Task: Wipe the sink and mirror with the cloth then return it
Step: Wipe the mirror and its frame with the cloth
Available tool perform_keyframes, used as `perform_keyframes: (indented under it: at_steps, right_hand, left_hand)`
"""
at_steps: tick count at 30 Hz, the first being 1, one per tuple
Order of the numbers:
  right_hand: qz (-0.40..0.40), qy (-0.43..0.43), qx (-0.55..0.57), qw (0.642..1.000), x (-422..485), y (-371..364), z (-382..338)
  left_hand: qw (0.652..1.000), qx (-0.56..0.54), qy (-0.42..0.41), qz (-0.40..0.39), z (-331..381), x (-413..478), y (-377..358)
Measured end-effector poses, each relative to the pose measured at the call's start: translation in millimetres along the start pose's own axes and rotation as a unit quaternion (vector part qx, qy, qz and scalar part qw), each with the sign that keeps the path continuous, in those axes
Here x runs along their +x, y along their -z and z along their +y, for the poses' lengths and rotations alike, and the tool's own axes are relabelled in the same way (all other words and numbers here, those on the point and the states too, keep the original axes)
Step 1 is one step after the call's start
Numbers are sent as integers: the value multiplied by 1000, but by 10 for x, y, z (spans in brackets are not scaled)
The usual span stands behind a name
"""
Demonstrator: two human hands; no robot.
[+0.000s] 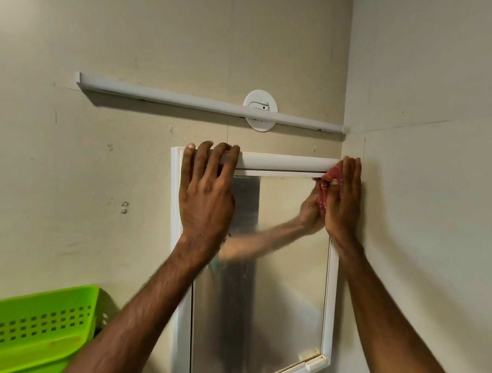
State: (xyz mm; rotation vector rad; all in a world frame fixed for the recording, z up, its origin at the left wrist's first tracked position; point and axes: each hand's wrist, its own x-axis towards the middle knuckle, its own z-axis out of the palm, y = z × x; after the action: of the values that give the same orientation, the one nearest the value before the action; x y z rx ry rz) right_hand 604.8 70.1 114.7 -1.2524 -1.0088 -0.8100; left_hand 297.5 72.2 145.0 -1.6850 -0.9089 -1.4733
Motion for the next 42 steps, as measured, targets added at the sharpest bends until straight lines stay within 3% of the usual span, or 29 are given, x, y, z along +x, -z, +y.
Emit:
perform_keyframes:
  at_steps: [3, 8, 13, 21, 30, 37, 42]
  right_hand:
    - [4, -47, -12, 999, -228, -59, -71]
    - [-33, 24, -36, 999, -317, -32, -128]
    - [-25, 6, -38, 999, -113, -45, -116]
    - [-34, -16, -54, 998, -1224, 22, 184]
    - [-16, 32, -49, 998, -229, -55, -108]
    - [-15, 27, -41, 999, -1140, -28, 7]
    - [-23, 11, -47, 999, -1154, -54, -60]
  left_hand:
    - [1000, 0, 11, 3, 31, -14, 0]
    - [1000, 6, 9, 8, 21, -11, -25]
    - [1000, 6, 7, 18, 25, -16, -46]
    - [1000, -11, 18, 14, 52, -2, -1]
    - [1000, -14, 12, 24, 50, -11, -26]
    - [1000, -13, -2, 12, -12, -17, -27]
    - [999, -41, 6, 6, -153, -22, 63]
